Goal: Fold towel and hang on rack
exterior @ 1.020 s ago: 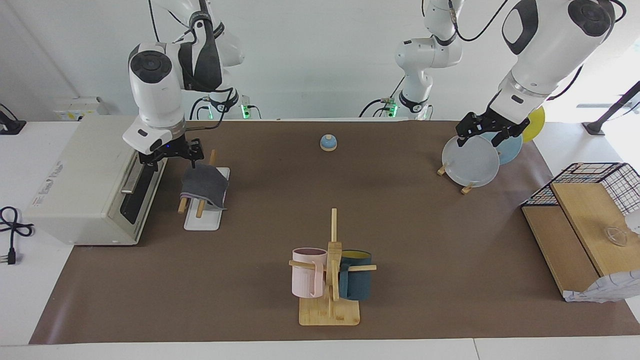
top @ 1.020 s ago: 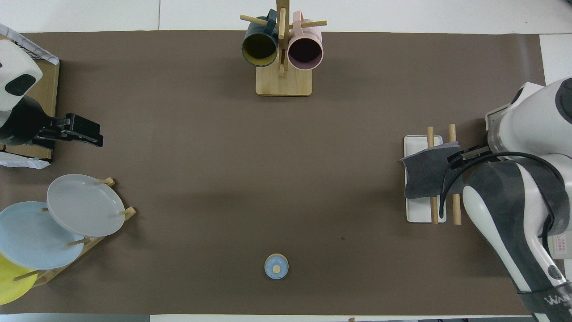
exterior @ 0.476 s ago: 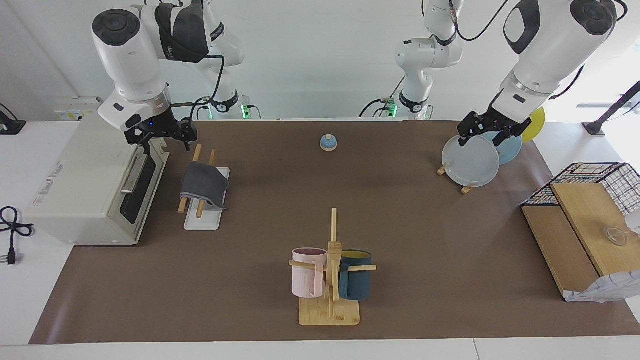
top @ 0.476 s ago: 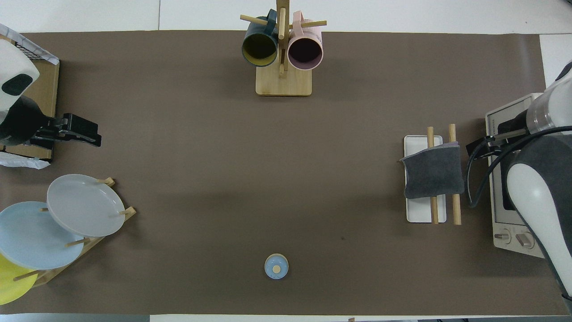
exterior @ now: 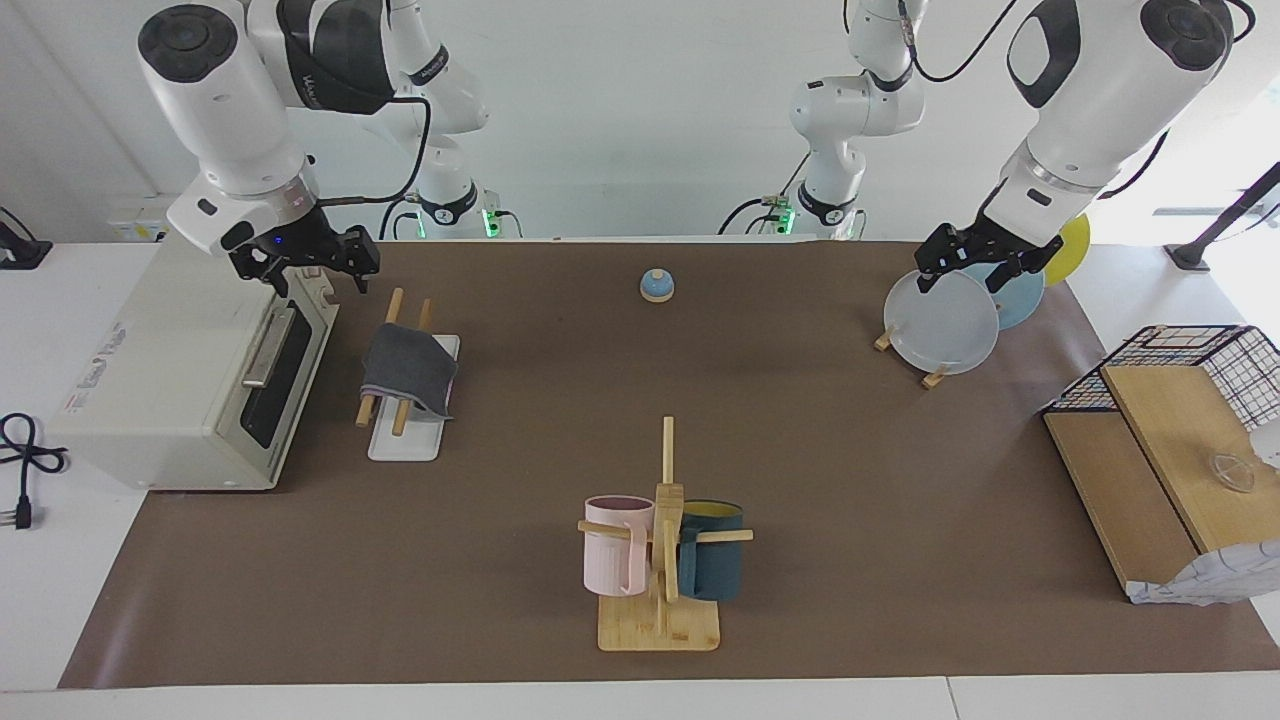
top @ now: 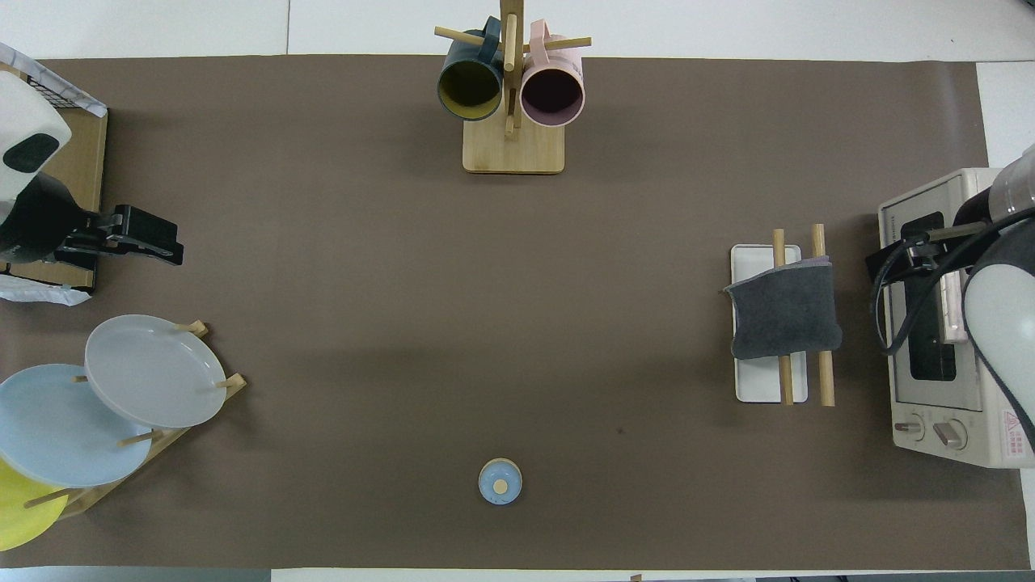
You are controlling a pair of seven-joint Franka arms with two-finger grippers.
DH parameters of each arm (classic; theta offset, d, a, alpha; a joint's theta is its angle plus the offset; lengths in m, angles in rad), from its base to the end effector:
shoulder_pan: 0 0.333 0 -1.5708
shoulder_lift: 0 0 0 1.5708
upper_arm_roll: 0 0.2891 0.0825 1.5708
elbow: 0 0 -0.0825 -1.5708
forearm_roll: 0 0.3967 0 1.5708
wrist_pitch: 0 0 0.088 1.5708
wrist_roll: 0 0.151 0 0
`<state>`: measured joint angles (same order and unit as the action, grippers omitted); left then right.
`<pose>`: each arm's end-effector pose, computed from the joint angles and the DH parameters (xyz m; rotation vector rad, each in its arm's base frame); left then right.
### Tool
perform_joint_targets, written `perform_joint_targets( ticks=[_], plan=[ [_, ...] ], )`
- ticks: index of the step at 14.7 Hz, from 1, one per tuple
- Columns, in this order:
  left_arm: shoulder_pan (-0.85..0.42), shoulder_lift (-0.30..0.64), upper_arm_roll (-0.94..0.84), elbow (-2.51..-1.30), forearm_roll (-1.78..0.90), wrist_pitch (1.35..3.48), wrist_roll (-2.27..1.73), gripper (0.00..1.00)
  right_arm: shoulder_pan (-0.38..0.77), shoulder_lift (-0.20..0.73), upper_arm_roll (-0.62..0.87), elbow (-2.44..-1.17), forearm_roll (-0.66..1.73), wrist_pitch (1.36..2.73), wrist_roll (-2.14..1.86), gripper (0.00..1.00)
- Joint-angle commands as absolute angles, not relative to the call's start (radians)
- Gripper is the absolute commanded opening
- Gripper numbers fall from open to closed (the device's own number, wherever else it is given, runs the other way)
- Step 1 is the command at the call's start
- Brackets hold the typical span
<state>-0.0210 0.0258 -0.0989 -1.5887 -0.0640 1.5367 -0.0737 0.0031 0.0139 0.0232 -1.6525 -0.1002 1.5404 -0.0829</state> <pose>0.5607 -0.0769 0.5280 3.0794 -0.0708 -0.1290 0.5579 -0.0007 0.5051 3.0343 0.1708 -0.1959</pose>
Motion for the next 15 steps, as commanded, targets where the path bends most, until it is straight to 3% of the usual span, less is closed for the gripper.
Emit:
perform_joint_targets(
  ticks=[1,3,7,15],
  plan=[
    [-0.029,0.008,-0.09,-1.6,-0.049,1.534,-0.077,1.0,-0.002,0.067,0.037,-1.572,-0.101,1.494,-0.084,1.0],
    [-0.029,0.008,-0.091,-1.6,-0.049,1.534,-0.077,1.0,-0.015,0.11,0.034,-1.503,-0.057,1.434,-0.077,1.0],
    [-0.029,0.008,-0.091,-1.6,-0.049,1.534,-0.077,1.0,-0.005,0.103,0.023,-1.5,-0.055,1.445,-0.002,1.0],
    [-0.029,0.008,-0.091,-1.6,-0.049,1.534,-0.077,1.0,0.0,0.031,0.023,-1.585,-0.054,1.45,0.003,1.0]
  ],
)
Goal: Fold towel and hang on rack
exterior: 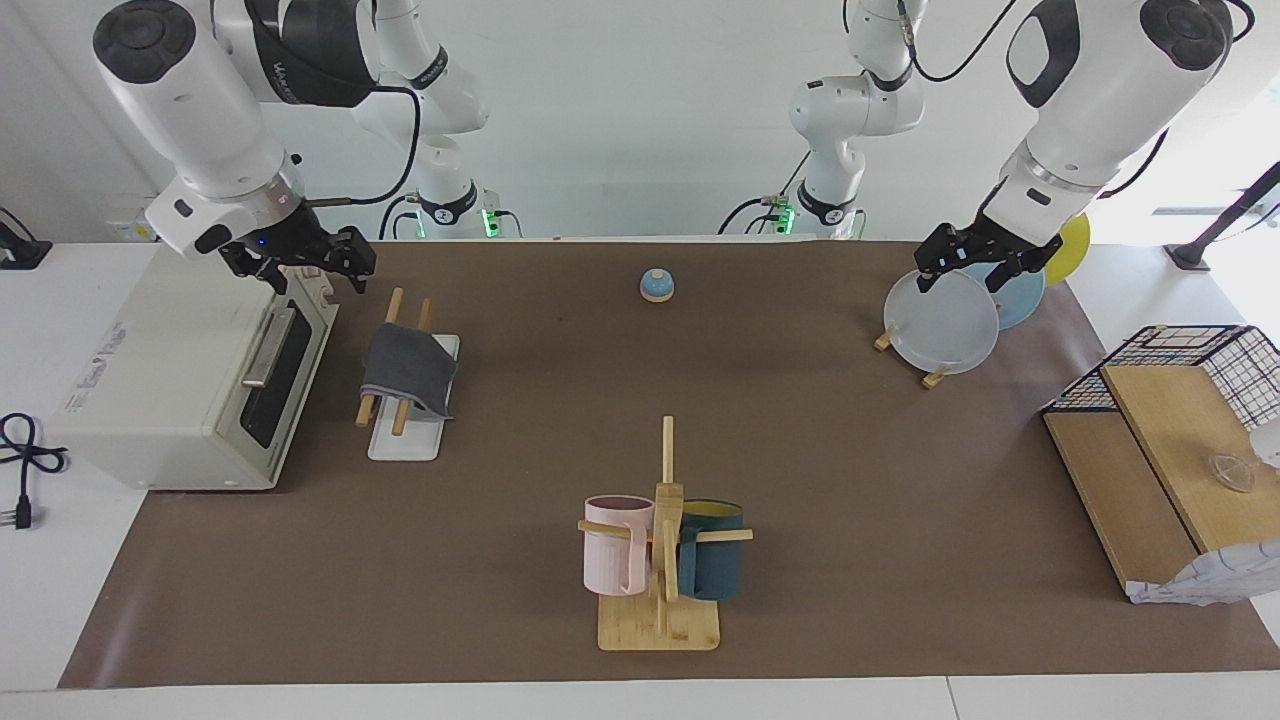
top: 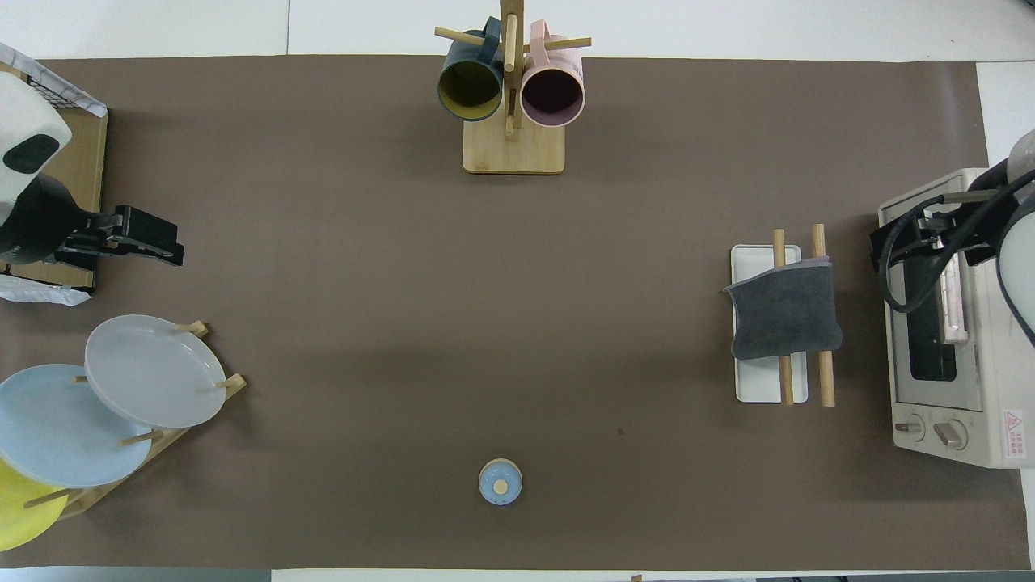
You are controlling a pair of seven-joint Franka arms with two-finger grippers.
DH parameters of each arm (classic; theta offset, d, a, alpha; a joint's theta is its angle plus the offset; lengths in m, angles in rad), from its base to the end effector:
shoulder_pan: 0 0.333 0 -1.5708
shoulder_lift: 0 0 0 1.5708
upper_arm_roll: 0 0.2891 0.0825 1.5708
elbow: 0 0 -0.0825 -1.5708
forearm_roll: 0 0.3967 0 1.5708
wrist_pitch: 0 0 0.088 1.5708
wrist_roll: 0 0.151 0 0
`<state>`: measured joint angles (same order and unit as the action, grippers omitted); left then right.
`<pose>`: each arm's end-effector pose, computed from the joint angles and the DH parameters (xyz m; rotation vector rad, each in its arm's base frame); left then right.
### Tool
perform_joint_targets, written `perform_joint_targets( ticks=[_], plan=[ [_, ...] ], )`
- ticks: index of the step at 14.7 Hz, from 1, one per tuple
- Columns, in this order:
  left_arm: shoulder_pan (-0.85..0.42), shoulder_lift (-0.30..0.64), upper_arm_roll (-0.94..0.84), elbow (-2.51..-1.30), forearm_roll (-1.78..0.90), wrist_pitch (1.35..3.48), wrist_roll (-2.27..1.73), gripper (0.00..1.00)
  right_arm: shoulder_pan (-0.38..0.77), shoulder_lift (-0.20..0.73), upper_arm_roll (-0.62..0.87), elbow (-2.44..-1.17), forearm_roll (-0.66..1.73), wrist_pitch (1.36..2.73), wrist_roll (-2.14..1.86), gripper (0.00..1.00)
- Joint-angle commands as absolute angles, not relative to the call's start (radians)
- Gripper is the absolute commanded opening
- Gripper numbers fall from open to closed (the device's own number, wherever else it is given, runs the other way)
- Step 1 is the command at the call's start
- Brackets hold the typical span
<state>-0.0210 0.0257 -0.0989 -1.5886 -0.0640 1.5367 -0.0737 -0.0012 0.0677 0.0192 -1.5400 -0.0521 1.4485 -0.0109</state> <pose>0.5607 -0.0769 0.5281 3.0794 -0.0708 -0.1287 0.5644 0.0015 0.5208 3.0802 0.0412 -0.2454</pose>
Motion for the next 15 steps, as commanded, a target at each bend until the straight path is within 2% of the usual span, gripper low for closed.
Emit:
perform_joint_targets(
  ticks=[1,4,15],
  plan=[
    [-0.029,0.008,-0.091,-1.6,-0.049,1.532,-0.075,1.0,-0.002,0.034,0.021,-1.582,-0.052,1.471,0.003,1.0],
    [-0.029,0.008,-0.091,-1.6,-0.049,1.534,-0.075,1.0,-0.012,0.043,0.021,-1.571,-0.057,1.535,0.003,1.0],
    [-0.029,0.008,-0.091,-1.6,-0.049,1.534,-0.077,1.0,-0.012,0.041,0.023,-1.554,-0.048,1.543,0.003,1.0]
  ],
)
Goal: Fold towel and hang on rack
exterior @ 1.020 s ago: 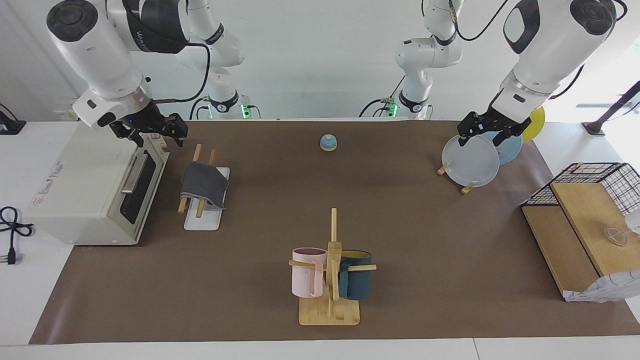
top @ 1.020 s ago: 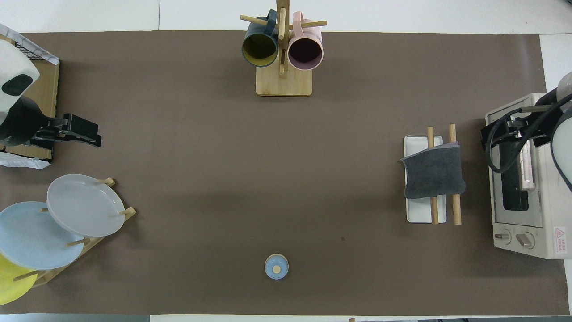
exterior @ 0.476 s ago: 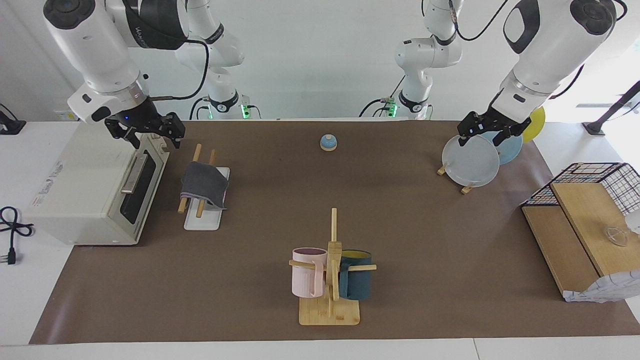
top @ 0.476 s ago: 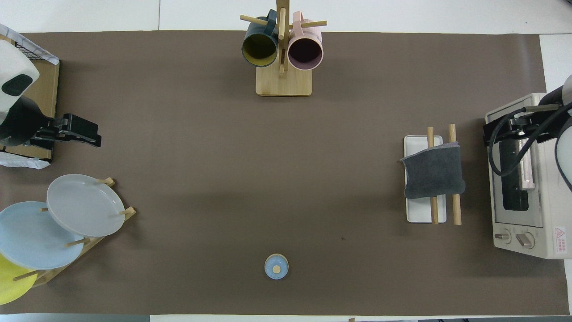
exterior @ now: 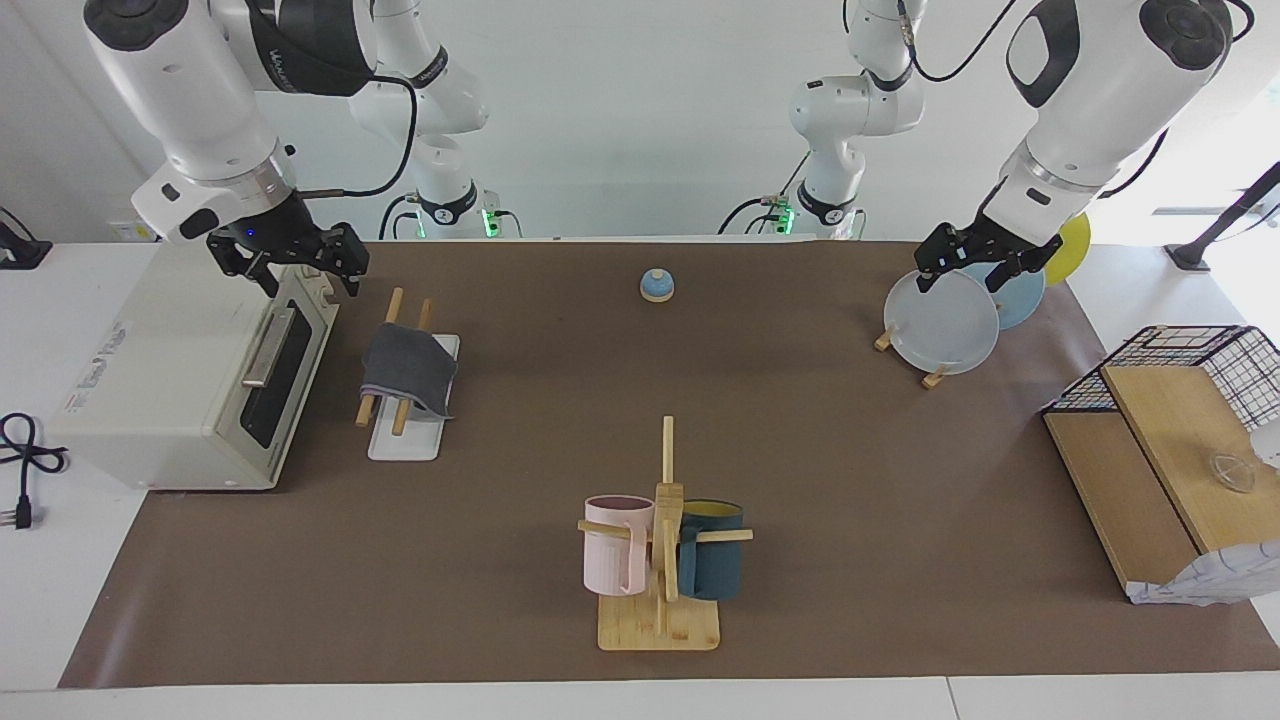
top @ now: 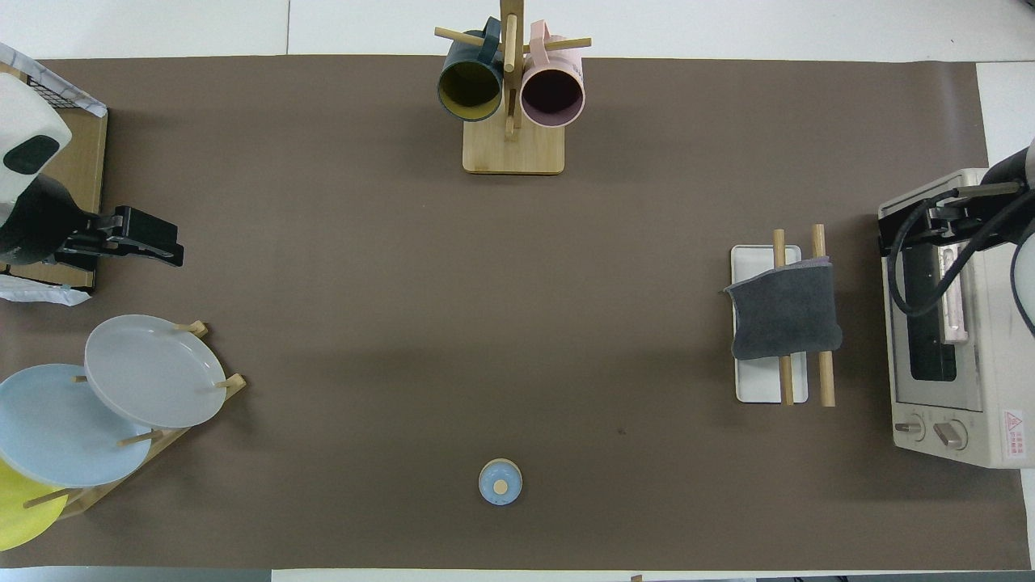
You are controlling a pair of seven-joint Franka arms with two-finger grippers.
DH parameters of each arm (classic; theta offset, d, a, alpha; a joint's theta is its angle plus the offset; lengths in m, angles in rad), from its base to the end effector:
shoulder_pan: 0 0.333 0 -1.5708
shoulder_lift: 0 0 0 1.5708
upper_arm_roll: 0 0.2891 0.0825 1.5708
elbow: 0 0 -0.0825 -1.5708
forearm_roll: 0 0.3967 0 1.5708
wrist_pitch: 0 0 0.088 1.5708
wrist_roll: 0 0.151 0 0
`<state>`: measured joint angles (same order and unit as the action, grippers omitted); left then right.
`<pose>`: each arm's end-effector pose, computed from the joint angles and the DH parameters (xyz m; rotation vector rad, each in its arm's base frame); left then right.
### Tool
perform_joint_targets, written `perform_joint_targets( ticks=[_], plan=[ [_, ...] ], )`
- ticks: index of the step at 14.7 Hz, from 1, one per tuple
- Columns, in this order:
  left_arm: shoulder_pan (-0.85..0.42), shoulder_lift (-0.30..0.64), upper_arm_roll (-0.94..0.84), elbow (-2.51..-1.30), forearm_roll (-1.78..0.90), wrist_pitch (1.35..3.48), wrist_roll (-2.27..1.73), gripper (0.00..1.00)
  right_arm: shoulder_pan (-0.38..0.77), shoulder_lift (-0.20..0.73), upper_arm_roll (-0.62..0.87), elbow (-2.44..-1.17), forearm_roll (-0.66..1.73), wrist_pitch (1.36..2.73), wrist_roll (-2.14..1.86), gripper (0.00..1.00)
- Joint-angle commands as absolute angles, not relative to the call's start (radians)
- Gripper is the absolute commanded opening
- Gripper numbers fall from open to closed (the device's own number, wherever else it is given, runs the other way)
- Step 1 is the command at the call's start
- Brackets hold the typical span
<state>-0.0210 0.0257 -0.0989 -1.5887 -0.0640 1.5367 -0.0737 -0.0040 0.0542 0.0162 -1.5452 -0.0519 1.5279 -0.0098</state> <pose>0.5606 -0.0769 0.5280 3.0794 -0.0708 -0.1289 0.5740 -0.0012 0.5316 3.0883 0.0334 -0.1104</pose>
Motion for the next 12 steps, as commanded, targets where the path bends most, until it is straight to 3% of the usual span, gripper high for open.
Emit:
perform_joint_targets(
  ticks=[1,12],
  plan=[
    [-0.029,0.008,-0.091,-1.6,-0.049,1.534,-0.077,1.0,-0.012,0.041,0.023,-1.554,-0.048,1.543,0.003,1.0],
    [-0.029,0.008,-0.091,-1.6,-0.049,1.534,-0.077,1.0,-0.014,0.04,0.025,-1.554,-0.046,1.539,0.002,1.0]
  ],
)
